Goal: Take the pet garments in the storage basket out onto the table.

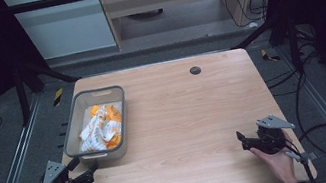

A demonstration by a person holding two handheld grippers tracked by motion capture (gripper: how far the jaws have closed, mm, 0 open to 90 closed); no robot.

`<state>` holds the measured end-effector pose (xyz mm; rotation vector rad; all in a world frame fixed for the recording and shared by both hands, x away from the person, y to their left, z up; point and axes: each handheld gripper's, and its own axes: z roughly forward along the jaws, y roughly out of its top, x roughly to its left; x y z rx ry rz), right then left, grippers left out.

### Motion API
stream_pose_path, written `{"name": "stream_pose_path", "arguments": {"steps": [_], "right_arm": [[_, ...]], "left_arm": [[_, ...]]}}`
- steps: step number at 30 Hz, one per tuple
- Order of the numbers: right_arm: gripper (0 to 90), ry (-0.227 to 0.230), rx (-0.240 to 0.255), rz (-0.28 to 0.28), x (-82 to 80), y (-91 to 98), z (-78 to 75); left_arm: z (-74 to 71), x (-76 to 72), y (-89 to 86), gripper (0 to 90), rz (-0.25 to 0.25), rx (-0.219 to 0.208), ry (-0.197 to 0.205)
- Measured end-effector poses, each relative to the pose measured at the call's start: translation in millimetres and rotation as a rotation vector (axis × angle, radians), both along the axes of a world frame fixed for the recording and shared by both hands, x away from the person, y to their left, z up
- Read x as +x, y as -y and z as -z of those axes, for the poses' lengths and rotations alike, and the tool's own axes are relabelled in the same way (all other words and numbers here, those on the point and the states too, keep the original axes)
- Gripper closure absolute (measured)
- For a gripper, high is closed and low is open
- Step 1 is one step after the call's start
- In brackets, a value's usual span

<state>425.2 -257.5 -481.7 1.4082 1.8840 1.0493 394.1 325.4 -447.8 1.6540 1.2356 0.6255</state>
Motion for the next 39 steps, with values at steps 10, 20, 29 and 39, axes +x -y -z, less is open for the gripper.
{"name": "stream_pose_path", "arguments": {"steps": [10,20,29,39], "right_arm": [[13.7,0.017,-0.005,0.002,0.0,2.5,0.9],[13.7,0.029,-0.019,0.003,-2.2,4.0,1.6],[13.7,0.034,-0.007,0.01,-2.9,7.7,0.7],[13.9,0.037,-0.002,0.012,-3.3,8.3,0.2]], "left_arm": [[-15.7,4.7,-3.3,24.2,-0.02,-0.021,0.039],[-36.7,10.3,-4.4,24.1,-0.015,-0.035,0.072],[-45.9,20.2,2.2,24.0,0.014,-0.021,0.069],[-58.8,37.4,8.5,24.0,0.042,-0.016,0.076]]}}
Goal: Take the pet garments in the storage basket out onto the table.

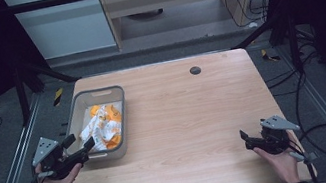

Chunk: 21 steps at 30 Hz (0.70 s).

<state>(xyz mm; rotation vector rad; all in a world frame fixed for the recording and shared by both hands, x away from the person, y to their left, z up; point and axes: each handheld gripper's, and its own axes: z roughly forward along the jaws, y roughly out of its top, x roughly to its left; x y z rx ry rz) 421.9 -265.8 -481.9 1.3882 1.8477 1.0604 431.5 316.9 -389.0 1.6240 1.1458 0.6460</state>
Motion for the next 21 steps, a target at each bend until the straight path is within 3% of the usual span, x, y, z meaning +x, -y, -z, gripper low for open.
{"name": "stream_pose_path", "arguments": {"steps": [7,21], "right_arm": [[14.6,-0.002,-0.007,-0.01,0.2,0.0,0.6],[15.0,-0.005,-0.013,-0.021,0.8,-0.4,1.7]], "left_arm": [[-3.0,10.4,3.1,24.1,0.003,-0.013,0.002],[-14.4,31.8,3.8,24.8,-0.006,0.037,-0.019]]}}
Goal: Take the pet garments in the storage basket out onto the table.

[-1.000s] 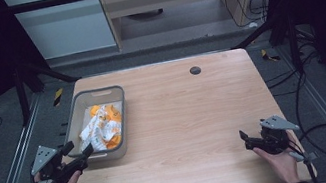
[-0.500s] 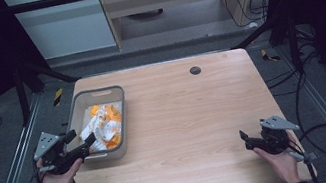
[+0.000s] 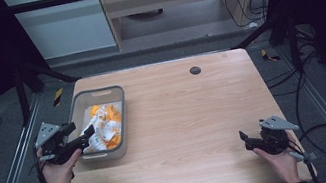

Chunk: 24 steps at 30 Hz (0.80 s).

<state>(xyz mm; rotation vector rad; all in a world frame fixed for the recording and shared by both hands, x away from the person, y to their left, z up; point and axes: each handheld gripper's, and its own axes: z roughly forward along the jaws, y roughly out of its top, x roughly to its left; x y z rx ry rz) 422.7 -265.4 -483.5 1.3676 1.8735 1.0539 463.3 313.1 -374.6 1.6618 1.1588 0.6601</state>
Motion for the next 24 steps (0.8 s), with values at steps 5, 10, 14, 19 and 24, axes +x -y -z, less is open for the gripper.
{"name": "stream_pose_path", "arguments": {"steps": [5,10,14,19,24], "right_arm": [[15.2,0.001,-0.003,-0.005,0.1,-0.2,0.4],[15.2,-0.013,0.003,-0.012,0.3,-1.3,1.1],[15.2,-0.011,0.004,-0.013,0.3,-1.2,0.9],[15.2,-0.012,0.004,-0.014,0.5,-1.2,1.1],[15.3,-0.01,0.001,-0.016,0.8,-0.9,1.3]], "left_arm": [[2.2,12.3,3.3,24.6,0.003,0.031,-0.038],[5.5,20.2,4.9,24.4,0.004,0.036,-0.063],[4.8,27.0,5.7,24.3,0.005,0.048,-0.08],[2.9,34.1,6.4,24.4,0.006,0.064,-0.097],[2.7,44.4,6.0,24.2,0.004,0.089,-0.138]]}}
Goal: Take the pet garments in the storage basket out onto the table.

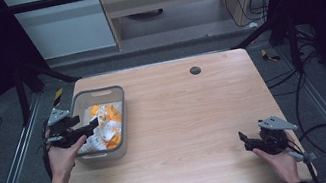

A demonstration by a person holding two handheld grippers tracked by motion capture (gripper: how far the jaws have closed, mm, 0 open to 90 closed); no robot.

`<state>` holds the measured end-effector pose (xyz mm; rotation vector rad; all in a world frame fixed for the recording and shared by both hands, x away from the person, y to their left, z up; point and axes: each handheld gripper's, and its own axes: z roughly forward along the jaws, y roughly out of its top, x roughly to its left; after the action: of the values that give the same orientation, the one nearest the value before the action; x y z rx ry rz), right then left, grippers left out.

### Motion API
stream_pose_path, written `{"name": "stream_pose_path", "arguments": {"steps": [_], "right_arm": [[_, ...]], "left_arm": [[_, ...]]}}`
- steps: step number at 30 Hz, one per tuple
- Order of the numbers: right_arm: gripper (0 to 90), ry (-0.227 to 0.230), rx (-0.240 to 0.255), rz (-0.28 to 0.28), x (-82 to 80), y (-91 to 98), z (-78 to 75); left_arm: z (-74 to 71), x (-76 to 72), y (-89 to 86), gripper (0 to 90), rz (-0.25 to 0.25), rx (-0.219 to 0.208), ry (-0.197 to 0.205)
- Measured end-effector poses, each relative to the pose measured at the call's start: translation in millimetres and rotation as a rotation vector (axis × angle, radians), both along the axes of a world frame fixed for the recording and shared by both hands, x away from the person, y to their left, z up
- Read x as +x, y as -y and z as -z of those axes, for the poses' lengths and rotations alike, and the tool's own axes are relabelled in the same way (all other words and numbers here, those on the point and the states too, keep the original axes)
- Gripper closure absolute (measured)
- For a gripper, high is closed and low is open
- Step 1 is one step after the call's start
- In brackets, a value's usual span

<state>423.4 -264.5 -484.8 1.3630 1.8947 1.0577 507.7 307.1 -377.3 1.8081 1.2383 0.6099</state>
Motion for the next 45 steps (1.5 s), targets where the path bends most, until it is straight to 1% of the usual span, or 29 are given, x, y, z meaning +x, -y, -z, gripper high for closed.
{"name": "stream_pose_path", "arguments": {"steps": [2,3,4,5,7,8,9,11,14,15,16,17,18,19,20,21,23,28,32,33,34,37,38,41,43,45], "right_arm": [[15.3,-0.001,0.003,0.001,-0.1,-0.1,-0.2],[15.3,0.0,0.004,0.001,-0.1,0.0,-0.2],[15.3,-0.001,0.003,0.0,0.0,0.0,-0.1],[15.4,-0.001,0.003,0.0,0.0,-0.1,0.0],[15.4,0.002,-0.002,-0.001,0.3,0.1,0.2],[15.4,0.001,0.0,-0.001,0.2,0.1,0.2],[15.4,-0.001,0.002,-0.001,0.3,0.1,0.1],[15.4,0.004,-0.008,-0.003,1.0,0.6,0.8],[15.5,0.003,-0.005,-0.005,0.6,0.4,0.6],[15.5,0.004,-0.005,-0.005,0.7,0.4,0.6],[15.6,0.004,-0.005,-0.005,0.6,0.5,0.5],[15.6,-0.001,0.004,-0.003,0.1,0.0,0.0],[15.6,-0.001,0.004,-0.003,0.1,0.0,0.0],[15.6,-0.001,0.003,-0.004,0.1,0.1,0.0],[15.6,-0.001,0.003,-0.004,0.1,0.1,0.0],[15.7,0.004,-0.005,-0.007,0.5,0.6,0.5],[15.7,0.002,-0.005,-0.008,0.6,0.5,0.6],[15.9,-0.003,-0.008,-0.014,0.7,0.0,1.1],[16.1,-0.006,-0.007,-0.015,0.7,-0.1,1.2],[16.1,-0.006,-0.007,-0.015,0.7,-0.1,1.2],[16.1,-0.008,-0.005,-0.015,0.7,-0.2,1.2],[16.1,-0.015,-0.001,-0.014,0.6,-0.6,1.1],[16.1,-0.015,-0.001,-0.014,0.6,-0.6,1.1],[16.3,-0.016,-0.003,-0.016,0.7,-0.5,1.2],[16.4,-0.018,0.0,-0.015,0.6,-0.5,1.0],[16.5,-0.018,0.0,-0.015,0.6,-0.4,1.0]], "left_arm": [[0.9,1.5,0.1,24.1,-0.001,-0.006,-0.005],[2.6,4.0,0.0,23.9,-0.002,0.003,-0.02],[2.6,4.0,0.0,23.9,-0.002,0.003,-0.02],[4.3,6.5,0.2,23.9,-0.001,0.014,-0.034],[4.7,7.3,0.7,23.9,-0.002,0.018,-0.039],[4.9,8.0,1.2,23.9,0.0,0.023,-0.045],[5.3,10.0,2.2,23.8,0.008,0.032,-0.06],[5.8,11.9,3.6,23.7,0.012,0.041,-0.068],[7.0,15.3,5.4,23.8,0.02,0.056,-0.085],[7.0,15.3,5.4,23.8,0.02,0.056,-0.085],[8.0,17.6,7.1,23.9,0.027,0.054,-0.103],[8.3,18.8,7.8,24.8,0.035,0.056,-0.112],[8.3,18.8,7.8,25.1,0.035,0.056,-0.112],[9.0,20.8,10.1,25.2,0.045,0.07,-0.12],[9.0,20.8,10.1,25.3,0.045,0.07,-0.12],[9.4,21.8,11.0,25.3,0.046,0.08,-0.124],[10.4,24.0,12.5,25.3,0.049,0.099,-0.139],[15.3,29.1,13.9,25.6,0.049,0.122,-0.175],[18.5,32.8,13.6,25.6,0.045,0.138,-0.197],[18.5,32.8,13.6,25.6,0.045,0.138,-0.197],[20.3,34.7,13.4,25.6,0.042,0.147,-0.21],[23.5,37.3,14.2,25.7,0.035,0.158,-0.232],[23.5,37.3,14.2,25.7,0.035,0.158,-0.232],[26.4,38.6,15.1,25.6,0.031,0.179,-0.248],[28.1,39.1,15.2,25.6,0.035,0.186,-0.26],[28.8,39.4,15.2,25.6,0.034,0.194,-0.263]]}}
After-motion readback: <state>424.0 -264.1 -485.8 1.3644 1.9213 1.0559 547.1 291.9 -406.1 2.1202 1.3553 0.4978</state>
